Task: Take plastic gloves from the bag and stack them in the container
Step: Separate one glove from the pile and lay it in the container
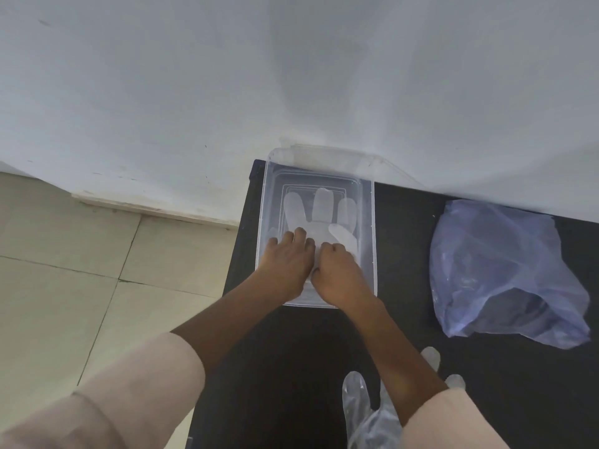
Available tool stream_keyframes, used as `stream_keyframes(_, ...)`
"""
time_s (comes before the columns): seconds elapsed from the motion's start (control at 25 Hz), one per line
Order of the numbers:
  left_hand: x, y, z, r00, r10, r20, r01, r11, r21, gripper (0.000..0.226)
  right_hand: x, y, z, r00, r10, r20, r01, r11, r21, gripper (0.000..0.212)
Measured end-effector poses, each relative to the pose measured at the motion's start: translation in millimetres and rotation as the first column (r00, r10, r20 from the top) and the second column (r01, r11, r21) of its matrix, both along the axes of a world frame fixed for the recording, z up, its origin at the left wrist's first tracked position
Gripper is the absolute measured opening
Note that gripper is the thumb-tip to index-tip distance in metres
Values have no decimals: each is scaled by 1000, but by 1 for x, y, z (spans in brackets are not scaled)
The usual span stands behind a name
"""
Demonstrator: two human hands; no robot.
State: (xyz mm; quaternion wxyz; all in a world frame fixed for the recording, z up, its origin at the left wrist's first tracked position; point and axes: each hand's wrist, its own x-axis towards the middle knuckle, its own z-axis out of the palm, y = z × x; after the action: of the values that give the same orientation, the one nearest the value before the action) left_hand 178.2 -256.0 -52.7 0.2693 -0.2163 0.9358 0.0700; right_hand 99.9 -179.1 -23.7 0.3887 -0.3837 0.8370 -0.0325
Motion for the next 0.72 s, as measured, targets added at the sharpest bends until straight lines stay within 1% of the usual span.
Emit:
stream_keyframes(0.08, 1, 2, -6, 1000, 18, 19, -18, 1000, -19, 81, 0, 1, -6, 997, -56, -46, 56, 998, -17, 49)
stream_keyframes(0.2, 4, 3, -12, 1000, 23, 21, -22, 999, -31, 83, 0, 1, -7, 990, -114, -84, 113, 993, -12, 66)
stream_keyframes(0.4, 4, 2, -13, 1000, 30, -1, -30, 999, -25, 81, 5, 0, -7, 962, -267, -63, 262, 962, -76, 79)
stream_keyframes(0.48, 5, 2, -13, 999, 33, -10, -33, 999, -18, 80, 9, 0, -7, 940, -338, -45, 330, 934, -135, 81)
stream_keyframes(0.56, 4, 1, -12, 999, 38, -16, -38, 999, -2, 78, 12, 1, -7, 924, -382, -15, 372, 908, -194, 77)
stream_keyframes(0.64, 4, -1, -11, 998, 59, -30, -58, 998, 30, 75, 14, 2, -8, 933, -358, 19, 352, 905, -238, 69)
stream_keyframes(0.72, 2, -4, -7, 992, 99, -78, -94, 993, 66, 71, 10, 4, -11, 939, -343, 36, 341, 905, -254, 63)
